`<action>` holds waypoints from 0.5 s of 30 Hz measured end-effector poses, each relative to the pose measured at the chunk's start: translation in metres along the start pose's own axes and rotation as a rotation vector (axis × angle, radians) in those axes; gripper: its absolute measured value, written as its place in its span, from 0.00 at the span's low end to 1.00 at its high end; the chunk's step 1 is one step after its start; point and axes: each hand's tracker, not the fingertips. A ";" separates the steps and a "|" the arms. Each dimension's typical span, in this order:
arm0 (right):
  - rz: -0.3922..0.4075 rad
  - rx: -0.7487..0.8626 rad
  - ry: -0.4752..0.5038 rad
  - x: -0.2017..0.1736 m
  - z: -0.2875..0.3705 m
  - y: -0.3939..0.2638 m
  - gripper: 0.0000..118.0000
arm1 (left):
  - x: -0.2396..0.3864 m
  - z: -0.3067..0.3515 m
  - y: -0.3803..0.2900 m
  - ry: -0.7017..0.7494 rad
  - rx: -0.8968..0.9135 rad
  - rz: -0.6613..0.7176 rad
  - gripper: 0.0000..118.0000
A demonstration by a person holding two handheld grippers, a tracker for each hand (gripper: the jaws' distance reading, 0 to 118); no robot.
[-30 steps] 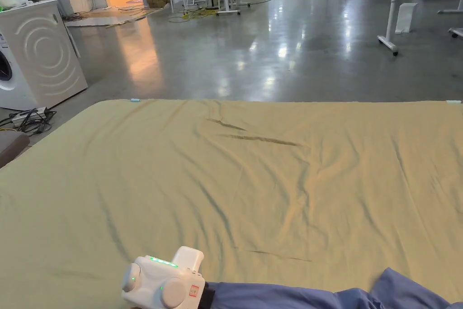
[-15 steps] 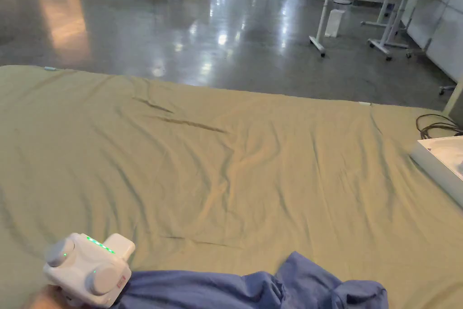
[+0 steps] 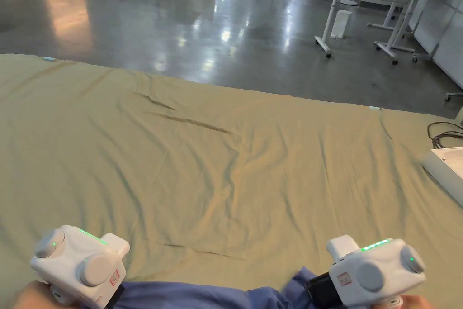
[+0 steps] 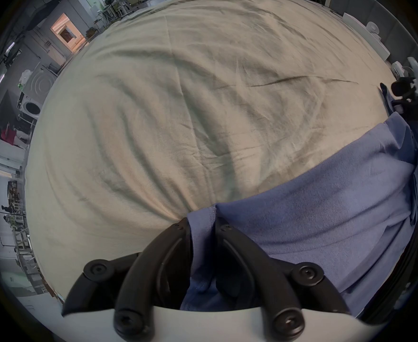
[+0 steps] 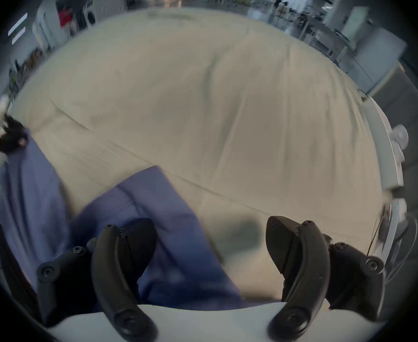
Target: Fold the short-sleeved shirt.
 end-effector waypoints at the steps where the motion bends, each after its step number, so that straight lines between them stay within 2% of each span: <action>1: 0.008 -0.003 0.020 0.000 -0.007 0.002 0.86 | -0.002 0.000 0.000 -0.006 -0.002 0.003 0.15; 3: -0.011 -0.001 0.037 0.008 -0.003 0.005 0.84 | -0.003 0.001 0.000 -0.020 -0.004 0.011 0.15; 4: -0.022 -0.006 0.056 0.011 0.001 0.003 0.78 | -0.004 0.001 0.000 -0.024 -0.005 0.016 0.15; 6: -0.024 0.012 0.095 0.011 0.008 -0.002 0.55 | -0.004 0.000 0.000 -0.025 -0.005 0.016 0.15; 8: 0.037 0.055 0.085 -0.001 0.018 -0.007 0.32 | 0.000 0.001 -0.003 -0.013 0.005 0.011 0.15; 10: 0.025 0.061 0.104 -0.008 0.019 -0.010 0.12 | 0.003 0.002 -0.008 0.000 0.027 -0.003 0.15; 11: 0.001 0.063 0.118 -0.013 0.021 -0.010 0.12 | 0.003 0.003 -0.011 0.001 0.043 -0.001 0.15; 13: -0.045 0.069 0.140 -0.012 0.024 -0.012 0.01 | 0.001 0.008 -0.021 -0.005 0.100 -0.011 0.15; 15: -0.068 0.117 0.109 -0.016 0.038 -0.019 0.01 | -0.002 0.022 -0.035 -0.011 0.168 0.012 0.12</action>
